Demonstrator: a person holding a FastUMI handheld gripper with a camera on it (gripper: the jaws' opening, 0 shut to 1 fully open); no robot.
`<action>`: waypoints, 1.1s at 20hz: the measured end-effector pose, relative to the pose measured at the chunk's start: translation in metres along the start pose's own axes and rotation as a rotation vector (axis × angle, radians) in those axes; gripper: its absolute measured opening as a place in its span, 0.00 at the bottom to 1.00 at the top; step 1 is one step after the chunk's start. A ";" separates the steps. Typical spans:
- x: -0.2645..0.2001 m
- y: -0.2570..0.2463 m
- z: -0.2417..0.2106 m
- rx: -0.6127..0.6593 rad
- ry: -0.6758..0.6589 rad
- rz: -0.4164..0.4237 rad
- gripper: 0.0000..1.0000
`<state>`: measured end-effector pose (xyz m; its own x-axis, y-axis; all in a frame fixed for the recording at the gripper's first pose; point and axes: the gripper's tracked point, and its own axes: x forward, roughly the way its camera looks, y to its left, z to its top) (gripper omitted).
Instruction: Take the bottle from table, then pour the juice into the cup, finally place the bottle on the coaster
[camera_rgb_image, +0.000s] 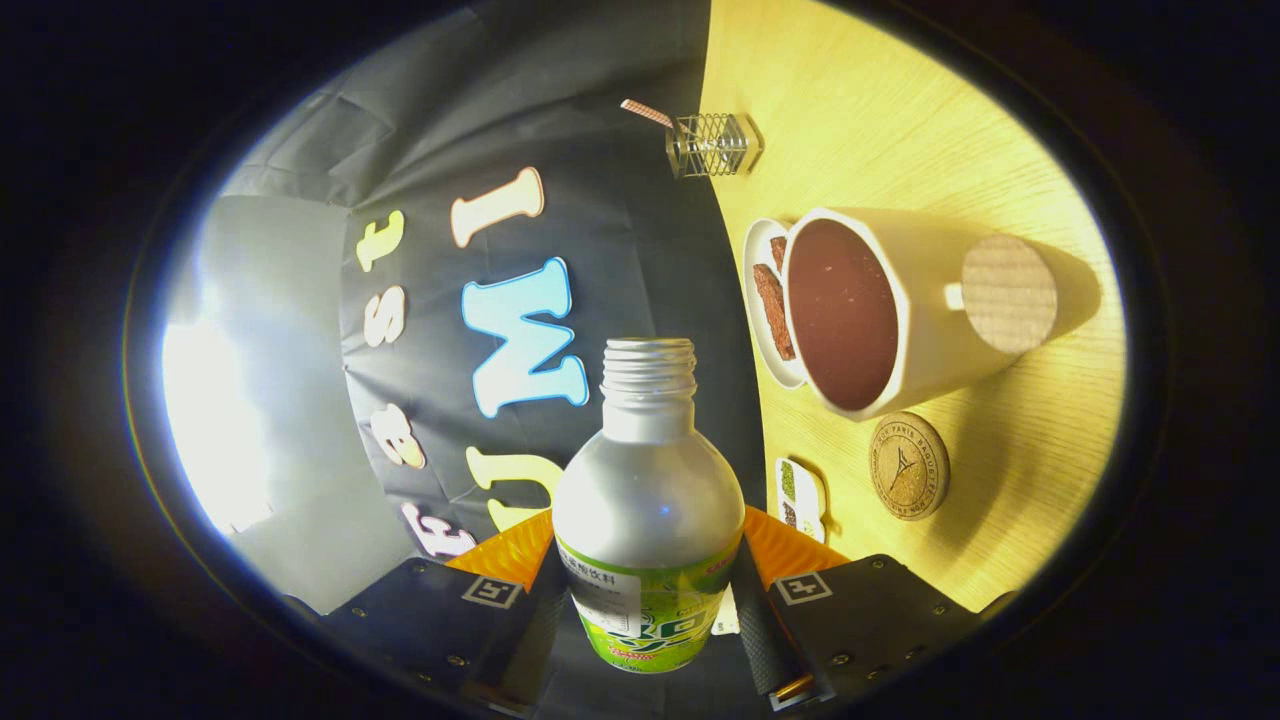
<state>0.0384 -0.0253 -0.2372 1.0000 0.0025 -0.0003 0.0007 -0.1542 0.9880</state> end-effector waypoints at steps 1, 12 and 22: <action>0.000 0.001 -0.004 -0.024 0.006 0.003 0.76; -0.003 0.027 -0.015 -0.540 0.007 -0.020 0.77; 0.006 0.048 -0.010 -1.007 -0.028 -0.090 0.77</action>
<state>0.0448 -0.0226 -0.1879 0.9961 -0.0517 -0.0721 0.0863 0.7511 0.6545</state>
